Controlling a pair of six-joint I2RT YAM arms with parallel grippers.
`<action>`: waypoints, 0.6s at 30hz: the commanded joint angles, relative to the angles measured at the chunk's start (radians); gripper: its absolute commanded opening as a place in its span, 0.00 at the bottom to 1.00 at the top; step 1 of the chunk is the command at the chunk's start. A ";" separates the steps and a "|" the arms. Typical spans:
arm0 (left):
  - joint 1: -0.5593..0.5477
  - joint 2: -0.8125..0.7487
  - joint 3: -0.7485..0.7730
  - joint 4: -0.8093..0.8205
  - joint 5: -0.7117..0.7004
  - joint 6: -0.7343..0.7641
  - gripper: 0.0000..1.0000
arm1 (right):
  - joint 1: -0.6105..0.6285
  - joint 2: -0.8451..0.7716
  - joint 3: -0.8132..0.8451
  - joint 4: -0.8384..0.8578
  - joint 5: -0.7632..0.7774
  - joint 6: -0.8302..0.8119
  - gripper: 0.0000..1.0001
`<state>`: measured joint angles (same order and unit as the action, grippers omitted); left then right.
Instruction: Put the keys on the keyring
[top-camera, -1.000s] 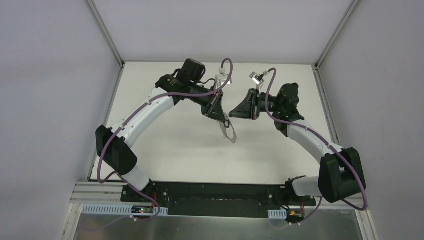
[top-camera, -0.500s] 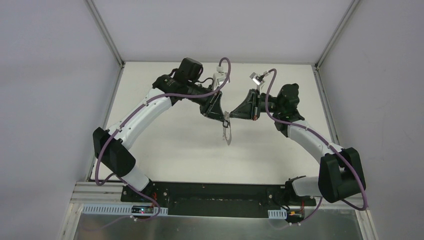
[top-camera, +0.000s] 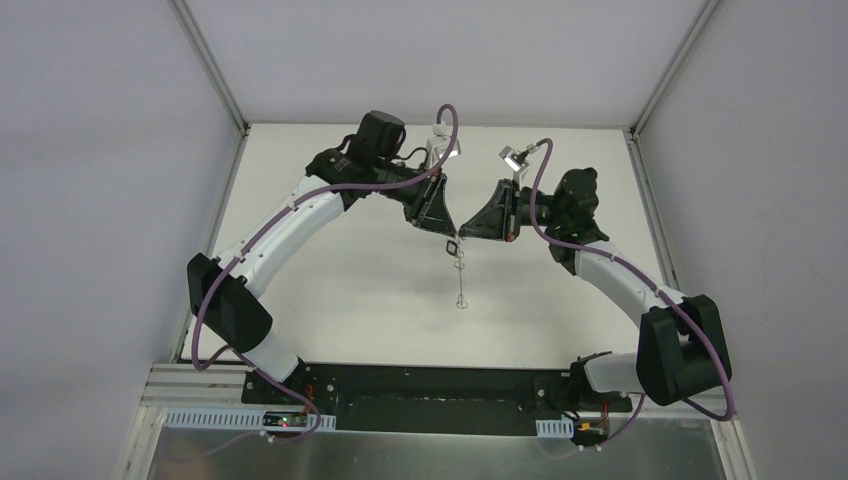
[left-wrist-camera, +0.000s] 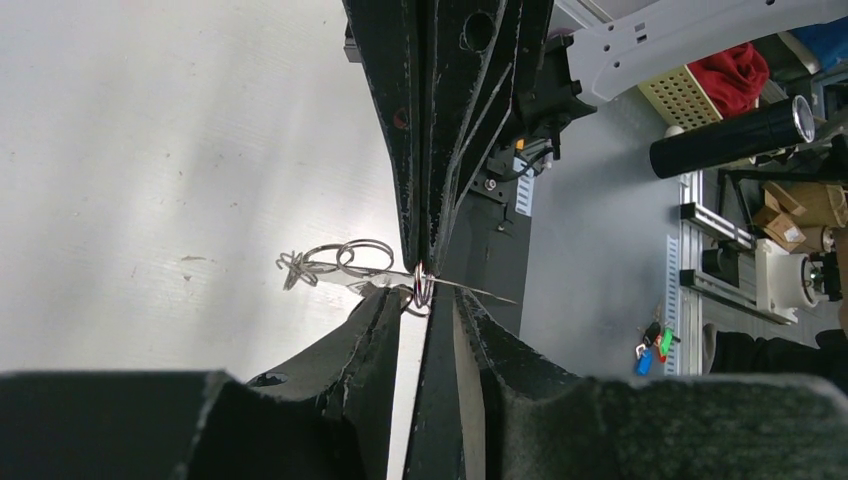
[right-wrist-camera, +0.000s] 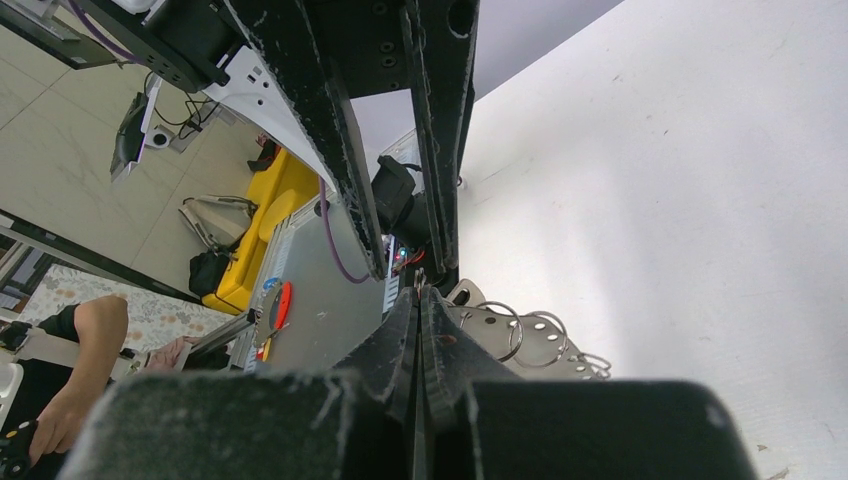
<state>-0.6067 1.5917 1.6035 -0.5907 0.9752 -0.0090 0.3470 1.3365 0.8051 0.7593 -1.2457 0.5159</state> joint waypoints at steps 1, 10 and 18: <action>0.007 0.008 -0.010 0.047 0.046 -0.040 0.26 | -0.005 -0.028 0.005 0.064 -0.017 -0.011 0.00; 0.007 0.023 -0.033 0.076 0.081 -0.075 0.20 | -0.005 -0.023 0.006 0.064 -0.010 -0.015 0.00; 0.007 0.027 -0.040 0.103 0.104 -0.100 0.05 | -0.006 -0.014 0.008 0.063 -0.003 -0.018 0.00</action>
<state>-0.6067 1.6184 1.5688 -0.5327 1.0267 -0.0891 0.3462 1.3365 0.8040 0.7593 -1.2430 0.5144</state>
